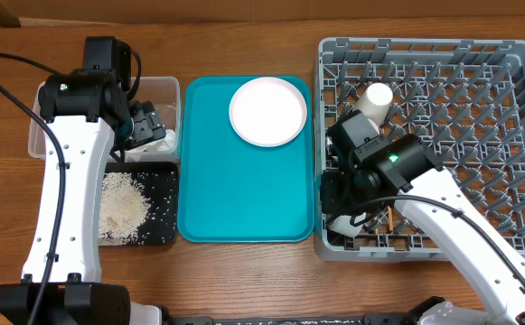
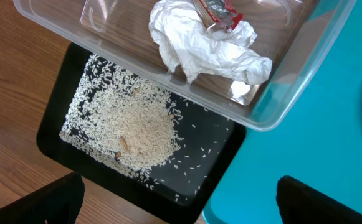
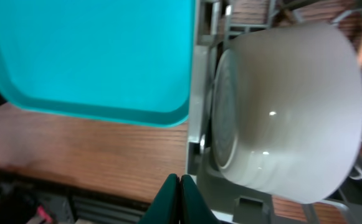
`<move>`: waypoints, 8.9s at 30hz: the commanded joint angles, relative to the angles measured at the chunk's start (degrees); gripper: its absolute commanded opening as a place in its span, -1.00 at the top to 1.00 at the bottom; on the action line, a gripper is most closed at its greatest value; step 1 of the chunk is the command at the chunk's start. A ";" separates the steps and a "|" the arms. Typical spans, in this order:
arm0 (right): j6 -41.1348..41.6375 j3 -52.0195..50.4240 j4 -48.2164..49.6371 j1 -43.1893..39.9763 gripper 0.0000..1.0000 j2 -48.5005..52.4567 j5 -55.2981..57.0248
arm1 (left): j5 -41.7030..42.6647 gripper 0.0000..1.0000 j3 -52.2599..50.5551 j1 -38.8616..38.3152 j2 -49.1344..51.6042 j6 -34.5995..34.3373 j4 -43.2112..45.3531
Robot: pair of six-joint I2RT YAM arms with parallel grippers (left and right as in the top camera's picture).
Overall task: Sort waste into correct bins and load items into the dishwasher
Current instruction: 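Move the right gripper back to the white plate on the tray, then grasp the white plate edge with the right gripper, then lift the white plate and carry it into the rack, then stand the white plate upright in the rack and release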
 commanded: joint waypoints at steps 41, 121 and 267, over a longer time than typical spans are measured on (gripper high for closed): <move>-2.62 13.73 0.13 -6.21 0.68 -0.90 1.31 | -0.76 -1.00 0.59 0.11 -0.22 -0.22 0.09; -6.75 22.51 15.85 16.44 0.41 36.09 17.75 | -0.76 -1.00 0.59 0.11 -0.22 -0.20 0.09; -5.84 31.50 4.52 -12.61 0.15 11.65 35.85 | -0.76 -1.00 0.59 0.11 -0.22 -0.22 0.09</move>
